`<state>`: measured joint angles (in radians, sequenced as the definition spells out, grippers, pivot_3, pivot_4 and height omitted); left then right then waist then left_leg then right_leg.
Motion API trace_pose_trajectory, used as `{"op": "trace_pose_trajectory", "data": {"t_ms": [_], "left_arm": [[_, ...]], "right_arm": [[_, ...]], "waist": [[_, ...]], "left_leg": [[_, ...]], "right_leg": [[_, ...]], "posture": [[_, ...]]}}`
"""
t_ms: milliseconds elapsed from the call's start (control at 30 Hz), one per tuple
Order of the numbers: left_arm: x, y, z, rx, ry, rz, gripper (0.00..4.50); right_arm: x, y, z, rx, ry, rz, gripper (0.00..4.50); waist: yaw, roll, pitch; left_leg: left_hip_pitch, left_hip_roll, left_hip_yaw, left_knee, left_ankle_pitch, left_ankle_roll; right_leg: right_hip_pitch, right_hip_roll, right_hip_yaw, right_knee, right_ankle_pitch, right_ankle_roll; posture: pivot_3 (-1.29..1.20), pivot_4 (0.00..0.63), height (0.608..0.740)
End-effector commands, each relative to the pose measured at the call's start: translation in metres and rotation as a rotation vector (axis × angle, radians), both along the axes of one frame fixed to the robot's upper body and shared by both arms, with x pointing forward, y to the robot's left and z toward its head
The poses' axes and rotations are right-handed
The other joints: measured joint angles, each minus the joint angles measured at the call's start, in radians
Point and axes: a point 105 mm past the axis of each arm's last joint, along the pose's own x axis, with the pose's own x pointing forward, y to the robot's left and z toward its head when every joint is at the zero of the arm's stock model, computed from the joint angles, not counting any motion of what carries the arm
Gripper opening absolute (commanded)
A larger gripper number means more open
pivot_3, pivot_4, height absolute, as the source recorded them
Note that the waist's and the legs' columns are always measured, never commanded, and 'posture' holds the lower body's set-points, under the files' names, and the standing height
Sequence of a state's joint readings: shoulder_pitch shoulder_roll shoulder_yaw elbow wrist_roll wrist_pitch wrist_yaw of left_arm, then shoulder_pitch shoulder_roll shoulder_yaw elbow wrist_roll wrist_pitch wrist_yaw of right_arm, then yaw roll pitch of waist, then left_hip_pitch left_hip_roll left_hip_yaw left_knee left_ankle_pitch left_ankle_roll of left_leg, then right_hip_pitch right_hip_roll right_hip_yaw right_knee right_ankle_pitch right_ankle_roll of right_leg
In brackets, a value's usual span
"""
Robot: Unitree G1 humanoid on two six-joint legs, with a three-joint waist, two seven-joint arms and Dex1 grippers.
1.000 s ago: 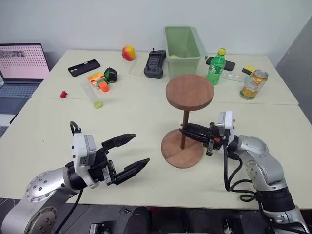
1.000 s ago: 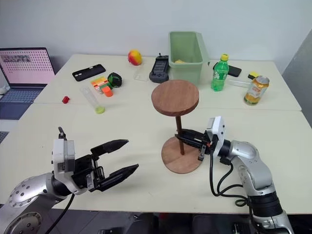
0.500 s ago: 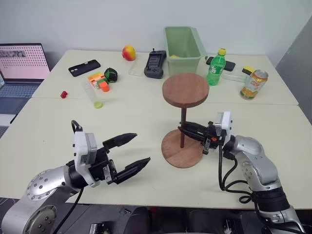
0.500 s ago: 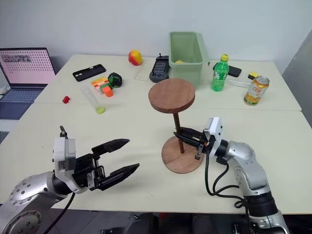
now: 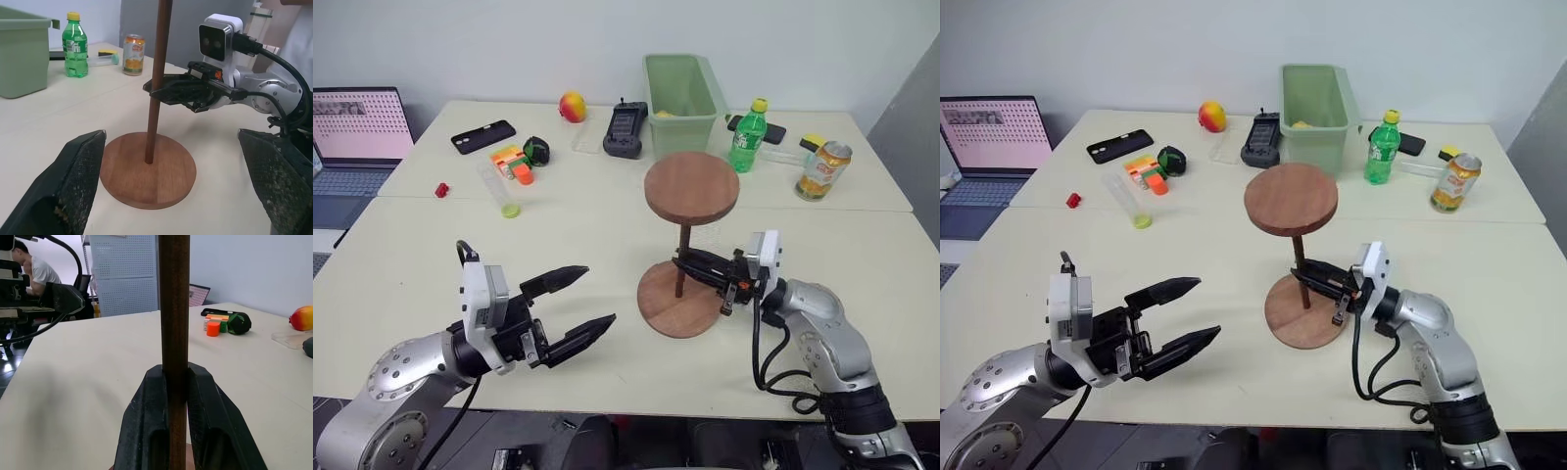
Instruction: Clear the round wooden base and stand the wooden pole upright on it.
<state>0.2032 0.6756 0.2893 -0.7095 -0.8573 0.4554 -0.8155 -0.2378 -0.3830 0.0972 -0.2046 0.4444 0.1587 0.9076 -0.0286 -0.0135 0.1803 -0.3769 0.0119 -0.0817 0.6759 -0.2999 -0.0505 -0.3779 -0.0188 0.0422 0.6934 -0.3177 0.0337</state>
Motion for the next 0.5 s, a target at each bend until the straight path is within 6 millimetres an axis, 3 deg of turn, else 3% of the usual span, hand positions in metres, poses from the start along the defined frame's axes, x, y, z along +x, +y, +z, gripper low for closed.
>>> {"op": "trace_pose_trajectory", "data": {"t_ms": [33,200,367,500], "left_arm": [[-0.006,-0.006,0.007,0.011,-0.032,-0.030,4.50],[-0.001,-0.005,0.008,0.009,-0.031,-0.021,4.50],[-0.002,-0.005,0.009,0.009,-0.033,-0.025,4.50],[-0.003,-0.005,0.009,0.008,-0.032,-0.025,4.50]], "right_arm": [[0.002,-0.004,-0.024,-0.043,0.080,-0.024,0.18],[0.009,-0.007,-0.040,-0.157,0.056,-0.065,0.18],[0.007,-0.002,-0.041,-0.156,0.101,-0.043,0.18],[-0.002,-0.010,-0.058,-0.218,0.158,-0.026,0.18]], "waist": [[0.000,0.000,0.000],[0.000,-0.001,-0.004],[-0.001,-0.002,-0.009],[-0.001,-0.002,-0.013]], "left_leg": [[0.001,0.000,0.000,0.000,0.000,0.000],[0.013,-0.001,0.003,-0.010,0.000,0.000],[0.014,0.000,0.003,-0.012,0.000,0.000],[0.014,0.000,0.003,-0.012,0.000,0.000]], "right_leg": [[0.000,0.000,0.000,0.000,0.000,0.000],[0.010,0.000,0.000,-0.006,0.000,0.000],[0.010,0.000,0.001,-0.007,0.000,0.000],[0.010,0.000,0.001,-0.008,0.000,0.000]], "posture": [[0.00,0.150,0.740],[0.00,0.150,0.740],[0.00,0.150,0.740],[0.00,0.150,0.740]]}}
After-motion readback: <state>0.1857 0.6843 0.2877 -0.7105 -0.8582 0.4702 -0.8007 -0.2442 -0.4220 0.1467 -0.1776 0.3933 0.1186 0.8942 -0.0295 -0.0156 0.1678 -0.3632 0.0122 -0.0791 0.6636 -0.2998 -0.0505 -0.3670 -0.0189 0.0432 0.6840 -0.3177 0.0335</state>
